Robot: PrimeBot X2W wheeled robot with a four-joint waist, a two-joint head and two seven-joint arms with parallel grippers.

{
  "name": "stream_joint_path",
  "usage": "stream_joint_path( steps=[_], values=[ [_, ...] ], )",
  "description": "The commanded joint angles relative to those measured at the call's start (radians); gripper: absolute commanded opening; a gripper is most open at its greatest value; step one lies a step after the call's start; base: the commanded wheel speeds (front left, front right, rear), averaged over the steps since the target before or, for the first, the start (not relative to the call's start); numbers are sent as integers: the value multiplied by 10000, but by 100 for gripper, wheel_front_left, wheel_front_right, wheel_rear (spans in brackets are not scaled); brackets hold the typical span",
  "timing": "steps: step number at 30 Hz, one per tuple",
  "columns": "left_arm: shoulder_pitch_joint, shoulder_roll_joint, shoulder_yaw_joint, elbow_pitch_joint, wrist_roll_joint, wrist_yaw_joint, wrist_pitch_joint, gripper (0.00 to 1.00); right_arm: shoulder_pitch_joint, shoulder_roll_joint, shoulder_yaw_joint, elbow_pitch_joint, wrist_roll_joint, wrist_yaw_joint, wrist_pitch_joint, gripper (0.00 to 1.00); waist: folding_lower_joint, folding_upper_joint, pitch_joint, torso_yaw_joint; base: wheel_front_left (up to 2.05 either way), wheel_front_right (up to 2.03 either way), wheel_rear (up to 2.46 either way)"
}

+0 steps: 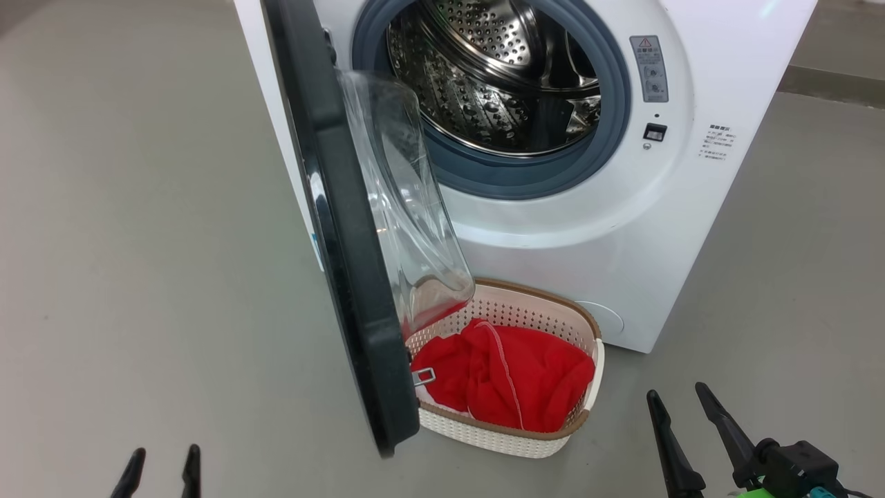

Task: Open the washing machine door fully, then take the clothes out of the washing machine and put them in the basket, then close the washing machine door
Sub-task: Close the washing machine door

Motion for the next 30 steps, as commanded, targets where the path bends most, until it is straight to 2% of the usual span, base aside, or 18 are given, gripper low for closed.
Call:
stream_joint_path(
  steps=[1, 2, 3, 8, 9, 11, 14, 19, 21, 24, 27, 30],
  values=[
    [-383, 104, 359, -222, -289, -56, -120, 47, -230, -89, 221, -213, 64, 65, -65, 100, 0, 0, 4, -7, 0, 0, 0],
    [-427, 121, 314, -254, -500, -56, -120, 29, -231, -89, 219, -212, 65, 65, -65, 100, 0, 0, 7, -10, 0, 0, 0],
    [-486, 150, 240, -305, -775, -56, -120, 0, -232, -89, 220, -211, 65, 65, -65, 100, 0, 0, 11, -15, 0, 0, 0],
    [-833, 610, 31, -626, -2313, -56, -120, 0, -271, -89, 246, -205, 70, 65, -65, 100, 0, 0, 42, -76, 0, 0, 0],
    [-833, 610, 31, -626, -2313, -56, -120, 0, -271, -89, 246, -205, 70, 65, -65, 100, 0, 0, 42, -76, 0, 0, 0],
    [-995, 826, -124, -731, -3290, -56, -120, 0, -276, -89, 252, -209, 79, 65, -65, 100, 0, 0, 47, -113, 0, 0, 0],
    [-1212, 1237, -577, -873, -5466, -56, -120, 0, -280, -89, 273, -210, 95, 65, -65, 100, 0, 0, 66, -182, 0, 0, 0],
    [-1444, 2495, -1786, -1404, -9835, -56, 39, 0, -277, -89, 368, -202, 155, 65, -65, 100, 0, 0, 120, -353, 0, 0, 0],
    [-1472, 2918, -2082, -1825, -11402, -56, 557, 0, -274, -89, 389, -203, 186, 65, -65, 100, 0, 0, 141, -422, 0, 0, 0],
    [-1446, 3355, -2231, -2332, -13093, -56, 1554, 0, -270, -89, 396, -229, 200, 65, -65, 100, 0, 0, 217, -513, 0, 0, 0],
    [-1453, 3474, -2096, -2652, -14155, -56, 2668, 0, -290, -89, 434, -232, 173, 65, -65, 100, 0, 0, 324, -622, 0, 0, 0],
    [-1464, 3349, -1801, -2860, -14608, -56, 3628, 0, -369, -89, 439, -217, 146, 65, -65, 100, 0, 0, 422, -741, 0, 0, 0]
  ],
)
